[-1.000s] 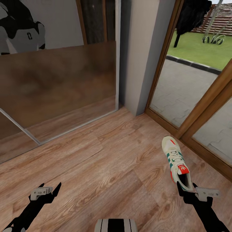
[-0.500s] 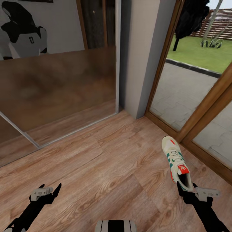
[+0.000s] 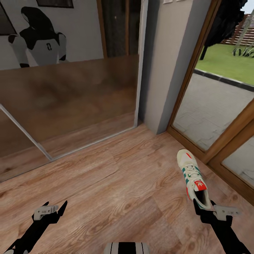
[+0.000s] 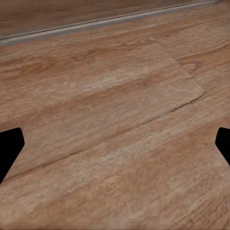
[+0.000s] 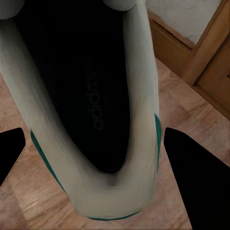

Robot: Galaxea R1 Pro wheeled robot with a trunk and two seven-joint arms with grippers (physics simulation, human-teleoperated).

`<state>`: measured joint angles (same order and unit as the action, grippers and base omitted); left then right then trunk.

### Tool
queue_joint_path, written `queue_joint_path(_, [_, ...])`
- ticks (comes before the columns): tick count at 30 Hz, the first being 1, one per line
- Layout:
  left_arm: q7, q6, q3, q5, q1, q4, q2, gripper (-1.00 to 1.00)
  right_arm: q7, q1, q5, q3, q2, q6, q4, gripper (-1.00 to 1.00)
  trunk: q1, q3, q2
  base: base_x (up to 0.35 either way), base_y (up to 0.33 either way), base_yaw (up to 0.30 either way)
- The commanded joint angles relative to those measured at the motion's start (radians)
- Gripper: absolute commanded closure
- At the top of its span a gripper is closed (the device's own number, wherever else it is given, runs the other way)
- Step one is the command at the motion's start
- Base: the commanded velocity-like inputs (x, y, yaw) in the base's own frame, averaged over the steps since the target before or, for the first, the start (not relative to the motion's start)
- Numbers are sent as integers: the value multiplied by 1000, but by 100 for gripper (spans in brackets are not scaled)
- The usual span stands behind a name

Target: Pick up the two gym shoes and the two sandals from the corridor floor and place them onto the hallstand (shoe rack) in the corridor, making sure they are on the rack and not on the floor. Arrange them so the two gym shoes are next to each other and the two sandals are next to each other.

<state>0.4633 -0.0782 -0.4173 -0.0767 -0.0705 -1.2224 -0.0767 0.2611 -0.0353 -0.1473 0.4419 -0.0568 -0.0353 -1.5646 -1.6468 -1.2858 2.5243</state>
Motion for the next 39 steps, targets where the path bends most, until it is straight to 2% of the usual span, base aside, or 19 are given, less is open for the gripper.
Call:
queue_joint_path(1, [0, 0, 0, 0, 0, 0, 0, -100, 0, 0, 0, 0, 0, 0, 0, 100, 0, 1, 0, 7, 0, 118])
queue_joint_path(14, [0, 0, 0, 0, 0, 1, 1, -100, 1, -1, 0, -2, -1, 0, 0, 100, 0, 3, 0, 2, 0, 85])
queue_joint_path(28, [0, -1, 18, 1, 0, 3, 1, -100, -2, -2, -1, -5, -2, 0, 1, 100, 0, 3, 0, 0, 0, 256])
queue_joint_path(39, [0, -1, 24, 1, 0, 3, 1, -100, -1, -2, -4, -15, -26, 0, 1, 100, 0, 3, 0, 0, 0, 277])
